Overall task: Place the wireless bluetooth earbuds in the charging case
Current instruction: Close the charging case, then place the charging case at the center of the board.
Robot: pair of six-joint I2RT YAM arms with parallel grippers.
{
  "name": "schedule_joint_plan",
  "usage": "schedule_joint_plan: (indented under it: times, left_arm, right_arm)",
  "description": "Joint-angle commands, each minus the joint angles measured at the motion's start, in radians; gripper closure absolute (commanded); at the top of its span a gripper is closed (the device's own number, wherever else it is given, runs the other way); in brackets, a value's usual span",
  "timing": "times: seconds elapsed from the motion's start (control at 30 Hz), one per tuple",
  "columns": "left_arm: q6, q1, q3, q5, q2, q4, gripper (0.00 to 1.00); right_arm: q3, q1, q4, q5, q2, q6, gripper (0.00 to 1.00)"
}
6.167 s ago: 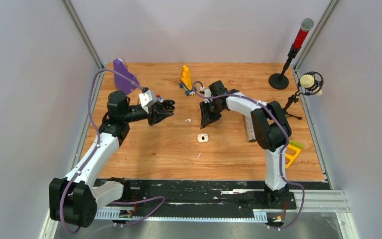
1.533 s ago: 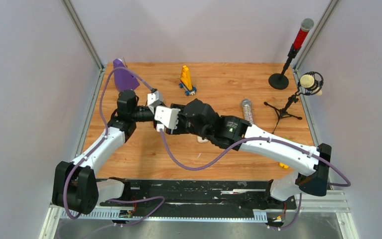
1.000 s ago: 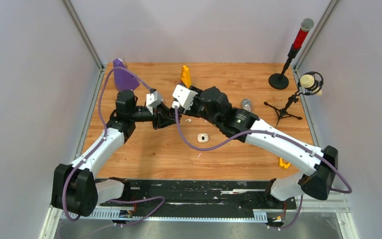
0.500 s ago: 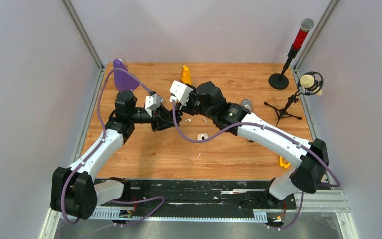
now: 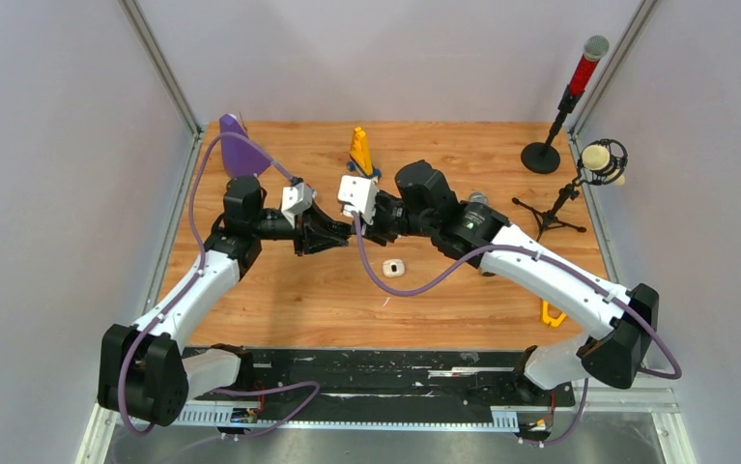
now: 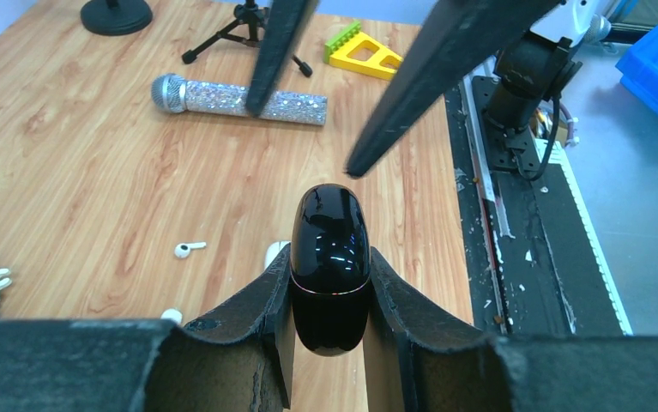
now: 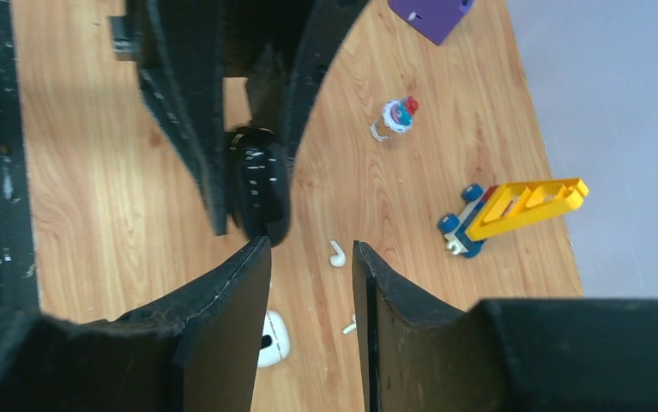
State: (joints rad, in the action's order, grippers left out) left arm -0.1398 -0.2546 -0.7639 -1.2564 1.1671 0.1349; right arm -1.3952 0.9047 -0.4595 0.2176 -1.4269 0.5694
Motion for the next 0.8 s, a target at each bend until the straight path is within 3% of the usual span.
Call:
schedule_joint_plan:
  times: [0.0, 0.1, 0.3, 0.4, 0.57, 0.77]
  left_arm:
    - [-0.008, 0.005, -0.011, 0.007, -0.016, 0.036, 0.83]
    - [-0.001, 0.005, -0.010, 0.026, -0.020, 0.037, 0.83]
    - [0.115, 0.006, 0.026, 0.048, -0.014, 0.175, 0.83]
    - [0.217, 0.013, 0.053, 0.164, 0.008, 0.254, 0.82]
    - [0.298, 0.032, 0.075, 0.304, 0.081, 0.273, 0.76]
    - [0.445, 0.032, 0.088, 0.446, 0.285, 0.332, 0.76]
  right_arm:
    - [-0.048, 0.010, -0.028, 0.048, 0.026, -0.029, 0.59]
    - [-0.049, -0.003, -0.029, 0.058, 0.041, -0.033, 0.54]
    - [-0.057, -0.135, -0.032, 0.310, 0.054, -0.140, 0.45]
    - [-0.045, -0.219, -0.033, 0.392, 0.058, -0.194, 0.44]
    - [0.061, -0.327, -0.021, 0.427, 0.123, -0.210, 0.44]
    - [0.171, -0.426, -0.006, 0.415, 0.218, -0.227, 0.44]
